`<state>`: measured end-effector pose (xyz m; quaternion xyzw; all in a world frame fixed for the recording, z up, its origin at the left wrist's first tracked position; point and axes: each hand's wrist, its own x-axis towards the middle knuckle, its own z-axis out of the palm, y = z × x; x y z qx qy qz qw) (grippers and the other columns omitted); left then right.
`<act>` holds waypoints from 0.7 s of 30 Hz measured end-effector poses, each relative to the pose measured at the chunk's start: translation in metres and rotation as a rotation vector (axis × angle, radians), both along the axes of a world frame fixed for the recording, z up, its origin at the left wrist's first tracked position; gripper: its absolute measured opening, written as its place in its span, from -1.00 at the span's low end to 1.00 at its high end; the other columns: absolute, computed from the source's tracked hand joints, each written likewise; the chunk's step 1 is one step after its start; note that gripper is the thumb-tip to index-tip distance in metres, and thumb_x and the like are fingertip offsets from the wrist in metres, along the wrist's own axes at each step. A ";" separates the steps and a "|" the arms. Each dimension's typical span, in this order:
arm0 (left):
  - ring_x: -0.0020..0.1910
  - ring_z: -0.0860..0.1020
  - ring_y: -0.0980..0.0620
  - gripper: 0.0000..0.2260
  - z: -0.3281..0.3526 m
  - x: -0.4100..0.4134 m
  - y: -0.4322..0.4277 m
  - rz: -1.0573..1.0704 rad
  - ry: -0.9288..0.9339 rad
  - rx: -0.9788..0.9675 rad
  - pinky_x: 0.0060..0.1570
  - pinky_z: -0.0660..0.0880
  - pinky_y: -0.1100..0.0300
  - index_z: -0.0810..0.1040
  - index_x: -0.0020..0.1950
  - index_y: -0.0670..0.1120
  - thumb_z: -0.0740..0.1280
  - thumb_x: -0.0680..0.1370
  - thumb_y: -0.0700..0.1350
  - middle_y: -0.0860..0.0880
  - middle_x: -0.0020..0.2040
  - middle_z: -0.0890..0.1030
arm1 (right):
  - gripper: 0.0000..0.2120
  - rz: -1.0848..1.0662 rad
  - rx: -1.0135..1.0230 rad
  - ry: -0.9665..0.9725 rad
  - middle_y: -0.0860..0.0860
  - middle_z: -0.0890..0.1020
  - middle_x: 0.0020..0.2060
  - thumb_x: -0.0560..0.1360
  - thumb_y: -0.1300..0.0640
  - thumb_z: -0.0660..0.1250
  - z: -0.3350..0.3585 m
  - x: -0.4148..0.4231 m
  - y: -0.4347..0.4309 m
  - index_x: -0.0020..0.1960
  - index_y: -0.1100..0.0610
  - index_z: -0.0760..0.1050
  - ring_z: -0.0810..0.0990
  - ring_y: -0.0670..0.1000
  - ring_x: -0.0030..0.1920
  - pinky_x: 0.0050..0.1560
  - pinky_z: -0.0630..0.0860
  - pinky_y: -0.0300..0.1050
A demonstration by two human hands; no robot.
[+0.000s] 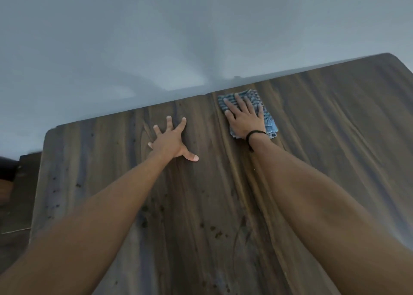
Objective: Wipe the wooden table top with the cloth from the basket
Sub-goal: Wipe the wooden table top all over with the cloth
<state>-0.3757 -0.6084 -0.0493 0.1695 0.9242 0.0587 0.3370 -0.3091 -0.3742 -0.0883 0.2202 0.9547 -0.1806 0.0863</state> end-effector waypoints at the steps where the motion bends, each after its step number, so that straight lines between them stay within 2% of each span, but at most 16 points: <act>1: 0.57 -0.29 -0.34 0.26 -0.001 0.000 0.000 0.002 0.003 0.001 0.38 0.03 -0.54 -0.21 0.62 0.26 0.65 0.21 0.21 0.03 0.62 -0.36 | -0.51 -0.061 -0.023 -0.006 -0.17 -0.17 0.62 0.68 -0.20 -0.15 0.001 -0.011 -0.003 0.60 -0.32 -0.11 -0.22 -0.03 0.62 0.54 -0.33 0.26; 2: 0.57 -0.29 -0.34 0.26 -0.001 0.000 -0.001 0.002 0.011 -0.005 0.38 0.03 -0.54 -0.21 0.62 0.27 0.65 0.21 0.21 0.03 0.62 -0.36 | -0.51 -0.046 -0.031 -0.011 -0.16 -0.18 0.62 0.68 -0.20 -0.16 0.002 -0.019 -0.012 0.60 -0.31 -0.11 -0.24 -0.01 0.62 0.53 -0.36 0.26; 6: 0.58 -0.29 -0.33 0.27 0.002 0.000 0.000 0.004 0.007 -0.020 0.37 0.04 -0.53 -0.21 0.62 0.27 0.65 0.21 0.21 0.04 0.62 -0.36 | -0.51 0.236 0.039 0.008 -0.19 -0.14 0.62 0.67 -0.24 -0.17 -0.004 -0.011 -0.034 0.59 -0.34 -0.10 -0.19 -0.03 0.62 0.53 -0.34 0.24; 7: 0.58 -0.29 -0.33 0.26 0.002 0.000 0.001 0.001 0.009 -0.017 0.37 0.03 -0.53 -0.21 0.62 0.27 0.65 0.22 0.21 0.03 0.62 -0.36 | -0.51 0.203 0.033 0.012 -0.19 -0.13 0.62 0.67 -0.24 -0.16 -0.004 -0.014 -0.029 0.59 -0.34 -0.09 -0.18 -0.04 0.62 0.54 -0.33 0.24; 10: 0.57 -0.29 -0.33 0.26 0.002 0.000 0.001 0.010 0.011 -0.017 0.39 0.02 -0.52 -0.21 0.62 0.27 0.65 0.23 0.20 0.03 0.62 -0.36 | -0.50 -0.084 -0.038 0.021 -0.16 -0.14 0.63 0.68 -0.21 -0.15 0.001 -0.038 -0.029 0.61 -0.30 -0.08 -0.21 -0.03 0.62 0.53 -0.34 0.26; 11: 0.57 -0.29 -0.33 0.26 0.001 0.000 0.000 0.011 0.014 -0.021 0.39 0.02 -0.52 -0.22 0.62 0.27 0.65 0.22 0.21 0.03 0.62 -0.36 | -0.50 -0.081 -0.044 0.014 -0.15 -0.16 0.63 0.68 -0.20 -0.15 0.002 -0.044 -0.038 0.61 -0.29 -0.09 -0.22 -0.02 0.62 0.53 -0.34 0.27; 14: 0.58 -0.29 -0.33 0.27 -0.001 0.001 -0.002 0.008 0.011 -0.019 0.38 0.04 -0.53 -0.21 0.62 0.28 0.65 0.21 0.22 0.05 0.62 -0.37 | -0.50 0.205 0.035 0.018 -0.18 -0.15 0.62 0.68 -0.22 -0.15 -0.005 -0.035 -0.050 0.61 -0.30 -0.10 -0.20 -0.03 0.62 0.54 -0.31 0.26; 15: 0.57 -0.29 -0.33 0.27 -0.002 0.000 -0.002 0.007 0.015 -0.013 0.38 0.03 -0.53 -0.21 0.62 0.28 0.65 0.21 0.22 0.05 0.62 -0.36 | -0.50 0.238 0.041 0.021 -0.19 -0.13 0.62 0.67 -0.23 -0.15 -0.006 -0.033 -0.043 0.60 -0.31 -0.09 -0.18 -0.03 0.62 0.55 -0.30 0.26; 19: 0.57 -0.29 -0.34 0.27 -0.004 -0.002 -0.001 0.009 0.026 0.006 0.39 0.03 -0.54 -0.20 0.61 0.28 0.66 0.20 0.22 0.04 0.62 -0.35 | -0.49 -0.050 -0.026 0.014 -0.15 -0.11 0.63 0.67 -0.21 -0.14 -0.001 -0.057 -0.036 0.61 -0.28 -0.07 -0.19 -0.02 0.62 0.53 -0.33 0.26; 21: 0.57 -0.28 -0.35 0.27 -0.006 -0.001 -0.005 0.002 0.034 0.008 0.37 0.04 -0.55 -0.20 0.62 0.27 0.66 0.20 0.22 0.03 0.63 -0.34 | -0.49 0.065 0.016 0.012 -0.15 -0.13 0.63 0.68 -0.21 -0.14 -0.003 -0.058 -0.055 0.62 -0.27 -0.09 -0.20 -0.01 0.62 0.52 -0.34 0.25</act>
